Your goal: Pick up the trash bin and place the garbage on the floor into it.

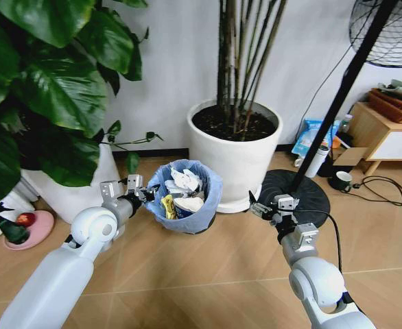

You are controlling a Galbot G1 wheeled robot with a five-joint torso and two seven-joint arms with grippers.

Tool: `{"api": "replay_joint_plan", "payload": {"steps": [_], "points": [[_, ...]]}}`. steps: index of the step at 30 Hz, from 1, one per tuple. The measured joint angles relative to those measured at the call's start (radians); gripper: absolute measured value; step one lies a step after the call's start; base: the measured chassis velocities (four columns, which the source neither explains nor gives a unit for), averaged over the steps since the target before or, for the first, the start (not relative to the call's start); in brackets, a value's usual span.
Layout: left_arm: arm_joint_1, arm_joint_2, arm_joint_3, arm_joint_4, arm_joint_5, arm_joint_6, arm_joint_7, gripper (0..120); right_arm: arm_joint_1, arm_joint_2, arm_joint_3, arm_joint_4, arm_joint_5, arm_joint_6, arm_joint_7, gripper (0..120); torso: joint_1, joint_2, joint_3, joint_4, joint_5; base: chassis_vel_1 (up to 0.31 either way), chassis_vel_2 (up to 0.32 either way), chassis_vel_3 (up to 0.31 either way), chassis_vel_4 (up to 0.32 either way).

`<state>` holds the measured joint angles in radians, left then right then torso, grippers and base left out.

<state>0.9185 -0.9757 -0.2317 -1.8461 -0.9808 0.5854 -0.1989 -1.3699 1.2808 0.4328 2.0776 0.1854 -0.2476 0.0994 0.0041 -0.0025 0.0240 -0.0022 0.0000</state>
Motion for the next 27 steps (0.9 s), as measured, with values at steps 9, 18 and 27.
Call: {"api": "replay_joint_plan", "payload": {"steps": [9,18,27], "points": [[0.002,0.003,-0.002,0.004,0.000,-0.001,0.007,0,0.001,0.002,-0.005,0.009,0.030,-0.020,0.010,100,0.000,0.000,0.000,-0.0006,-0.0008,0.018,0.012,-0.013,-0.022],[0.009,0.007,-0.003,-0.005,0.000,-0.002,0.008,0,-0.010,0.001,-0.004,0.020,0.027,-0.024,0.010,100,0.000,0.000,0.000,0.0000,-0.0011,0.025,-0.046,-0.016,0.049],[0.017,0.011,-0.004,-0.018,-0.001,-0.002,0.003,0,-0.015,0.000,-0.003,0.027,0.025,-0.024,0.009,100,0.000,0.000,0.000,0.0001,-0.0010,0.154,-0.145,-0.144,0.149]]}}
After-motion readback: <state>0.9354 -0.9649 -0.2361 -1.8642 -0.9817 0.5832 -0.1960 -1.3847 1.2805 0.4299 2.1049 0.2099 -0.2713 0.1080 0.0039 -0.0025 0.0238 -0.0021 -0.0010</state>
